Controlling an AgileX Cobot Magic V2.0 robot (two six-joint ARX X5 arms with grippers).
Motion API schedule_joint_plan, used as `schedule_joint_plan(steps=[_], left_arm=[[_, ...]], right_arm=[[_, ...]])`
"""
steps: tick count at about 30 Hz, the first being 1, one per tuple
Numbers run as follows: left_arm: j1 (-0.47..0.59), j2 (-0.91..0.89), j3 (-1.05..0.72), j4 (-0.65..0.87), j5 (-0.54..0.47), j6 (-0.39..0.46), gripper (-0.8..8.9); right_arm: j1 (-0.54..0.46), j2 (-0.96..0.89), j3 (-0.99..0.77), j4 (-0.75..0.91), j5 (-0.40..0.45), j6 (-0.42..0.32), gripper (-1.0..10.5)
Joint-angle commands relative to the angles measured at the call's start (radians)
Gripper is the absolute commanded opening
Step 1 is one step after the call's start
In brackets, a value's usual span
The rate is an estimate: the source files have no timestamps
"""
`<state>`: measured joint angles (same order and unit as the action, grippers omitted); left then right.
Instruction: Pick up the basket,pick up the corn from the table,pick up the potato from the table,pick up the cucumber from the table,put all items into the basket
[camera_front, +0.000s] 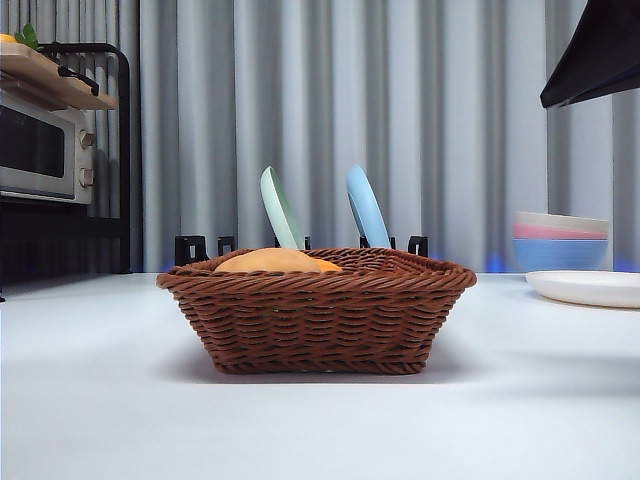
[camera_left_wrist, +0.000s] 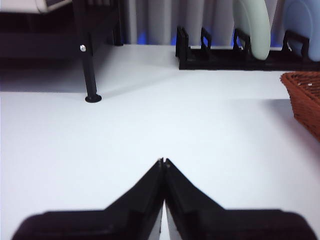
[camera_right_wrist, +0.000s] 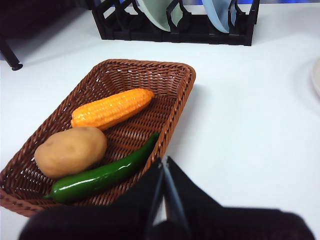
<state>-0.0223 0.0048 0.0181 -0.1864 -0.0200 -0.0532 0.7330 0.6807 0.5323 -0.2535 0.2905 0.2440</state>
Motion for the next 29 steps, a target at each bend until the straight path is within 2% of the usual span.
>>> schedule_joint_plan(steps=[1, 23, 26, 29], left_arm=[[0.003, -0.003, -0.015, 0.005, -0.002, -0.006, -0.03], [0.003, -0.003, -0.015, 0.005, -0.003, -0.006, -0.03], [0.003, -0.003, -0.015, 0.005, -0.003, -0.006, -0.03], [0.003, -0.003, -0.015, 0.005, -0.004, -0.006, -0.03]], right_arm=[[0.0, -0.002, -0.006, 0.005, 0.003, 0.01, -0.2], [0.001, -0.005, -0.006, 0.003, 0.002, 0.008, -0.2], [-0.018, -0.045, -0.006, -0.03, 0.006, -0.044, -0.2], [-0.094, -0.081, -0.017, -0.047, -0.059, -0.158, -0.2]])
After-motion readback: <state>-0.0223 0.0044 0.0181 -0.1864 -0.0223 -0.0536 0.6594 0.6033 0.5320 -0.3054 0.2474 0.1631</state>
